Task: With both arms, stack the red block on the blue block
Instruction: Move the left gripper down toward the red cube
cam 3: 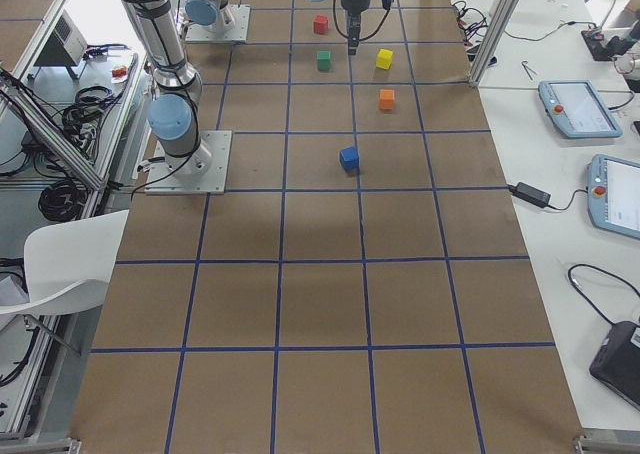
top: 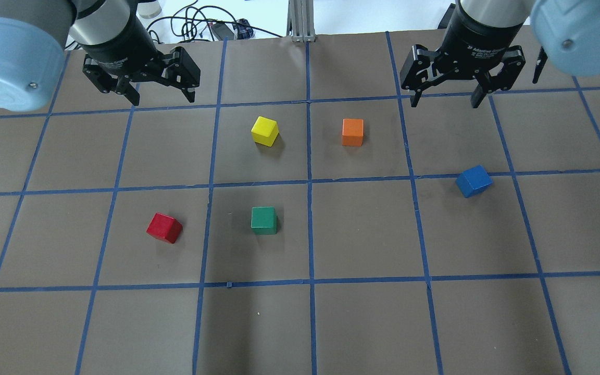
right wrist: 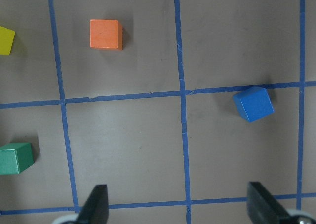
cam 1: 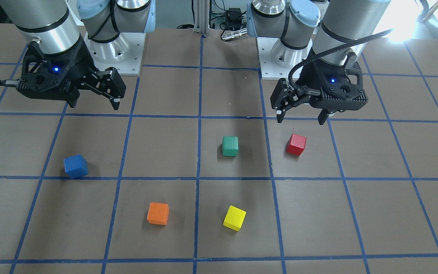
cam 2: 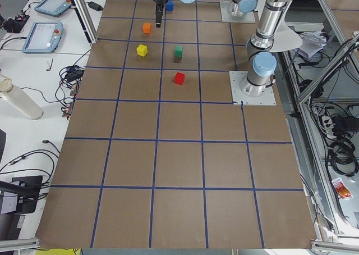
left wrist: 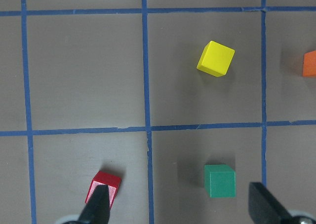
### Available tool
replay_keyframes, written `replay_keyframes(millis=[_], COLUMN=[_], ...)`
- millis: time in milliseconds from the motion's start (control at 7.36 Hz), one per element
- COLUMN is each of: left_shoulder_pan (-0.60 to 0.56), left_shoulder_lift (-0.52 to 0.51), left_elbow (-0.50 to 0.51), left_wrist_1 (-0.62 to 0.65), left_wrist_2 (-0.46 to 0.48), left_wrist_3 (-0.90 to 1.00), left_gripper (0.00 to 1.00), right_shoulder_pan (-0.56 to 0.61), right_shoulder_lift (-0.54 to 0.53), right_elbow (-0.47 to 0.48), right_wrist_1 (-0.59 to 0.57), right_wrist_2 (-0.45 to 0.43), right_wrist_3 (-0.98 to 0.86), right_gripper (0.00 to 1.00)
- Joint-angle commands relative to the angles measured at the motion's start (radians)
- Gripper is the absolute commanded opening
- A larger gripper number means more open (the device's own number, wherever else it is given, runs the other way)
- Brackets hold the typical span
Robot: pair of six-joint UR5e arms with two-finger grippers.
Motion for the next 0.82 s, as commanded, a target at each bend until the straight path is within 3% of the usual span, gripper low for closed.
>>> replay_keyframes(millis=[0,408,680], left_shoulder_pan=[0.0,0.02,0.142], left_shoulder_lift=[-0.003,-0.017,-0.014], left_elbow=[-0.011,-0.053,-0.153], left_wrist_1=[-0.001,-0.022,-0.01], left_wrist_2=[0.001,0.0,0.001], left_wrist_3=[0.002,0.107,0.301], left_gripper=[1.0,1.0,1.0], right_shoulder_pan=[-0.001,-0.001,-0.001], right_shoulder_lift=[0.002,0.002,0.002], right_elbow=[-0.002,0.0,0.004], right_wrist_1=[0.0,0.0,0.001], right_wrist_2=[-0.004,-0.006,-0.004], right_wrist_3=[0.0,0.0,0.002], right_gripper=[1.0,1.0,1.0])
